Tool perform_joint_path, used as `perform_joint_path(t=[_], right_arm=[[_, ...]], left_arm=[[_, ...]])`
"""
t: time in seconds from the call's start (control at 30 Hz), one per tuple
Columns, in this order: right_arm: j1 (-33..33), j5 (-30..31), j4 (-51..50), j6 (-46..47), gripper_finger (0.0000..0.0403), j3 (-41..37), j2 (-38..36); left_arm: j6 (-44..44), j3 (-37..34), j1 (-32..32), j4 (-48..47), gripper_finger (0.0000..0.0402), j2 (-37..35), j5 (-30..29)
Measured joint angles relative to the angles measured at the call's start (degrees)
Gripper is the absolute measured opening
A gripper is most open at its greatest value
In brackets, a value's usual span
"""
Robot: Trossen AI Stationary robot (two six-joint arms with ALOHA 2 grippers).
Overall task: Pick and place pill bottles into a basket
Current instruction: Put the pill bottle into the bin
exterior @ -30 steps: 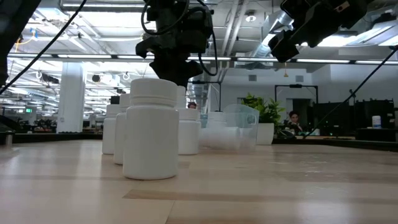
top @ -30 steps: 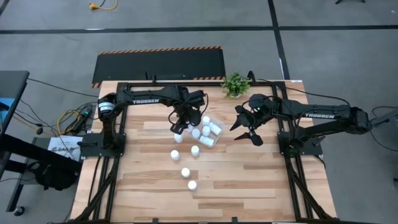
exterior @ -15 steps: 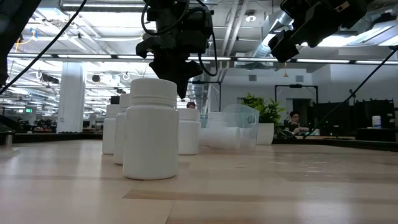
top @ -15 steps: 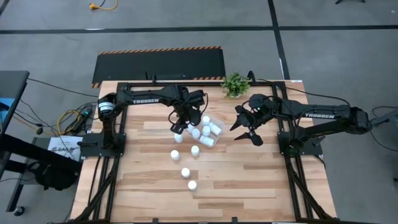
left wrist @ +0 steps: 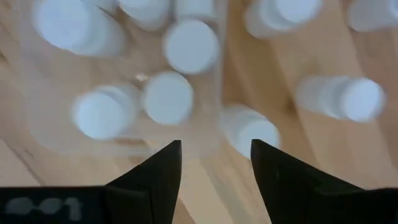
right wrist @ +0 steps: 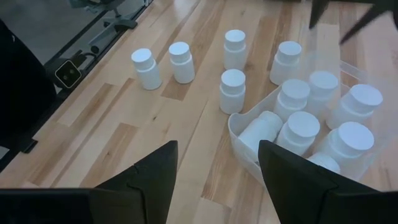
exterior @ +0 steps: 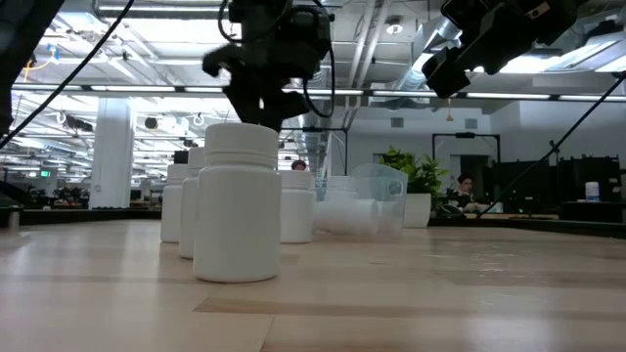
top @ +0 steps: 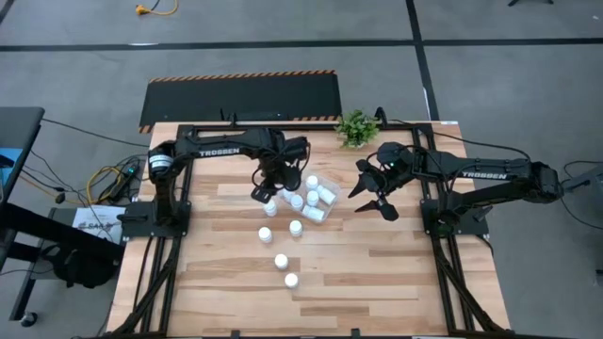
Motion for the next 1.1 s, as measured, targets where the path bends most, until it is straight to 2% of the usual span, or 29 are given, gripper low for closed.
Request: perform_joint_path(t=[0.1, 0.2, 0.3, 0.5, 0.7, 0.93, 1.1], right_arm=[[0.02, 0.0, 0.0, 0.0, 0.0218, 0.0, 0.0], [0.0, 0.0, 0.0, 0.02, 0.0218, 0.0, 0.0], [0.0, 0.0, 0.0, 0.07, 0.0218, 0.0, 0.0], [0.01, 0.0, -0.02, 0.09, 0.0218, 0.0, 0.0], [0.02, 0.0, -0.18, 0.41, 0.0218, 0.0, 0.0], [0.02, 0.0, -1.5, 1.05, 0.0218, 0.0, 0.0], [0.02, 0.0, -1.91, 1.05, 0.0218, 0.0, 0.0]], left_arm=[[-1.14, 1.28, -1.02, -5.39, 0.0181, -0.02, 0.69], [-2.98, 1.46, -2.78, -9.49, 0.0181, -0.04, 4.01], [-4.57, 1.46, -5.67, -10.35, 0.0181, -0.34, 6.83], [-6.13, 1.48, -12.84, -12.81, 0.0181, -0.66, 7.23], [-11.9, 1.48, -19.58, -10.0, 0.0181, -0.66, 7.52], [-28.77, 1.48, -23.5, -3.64, 0.0181, -0.66, 7.76], [-30.4, 1.48, -25.34, -1.94, 0.0181, -0.63, 8.34]])
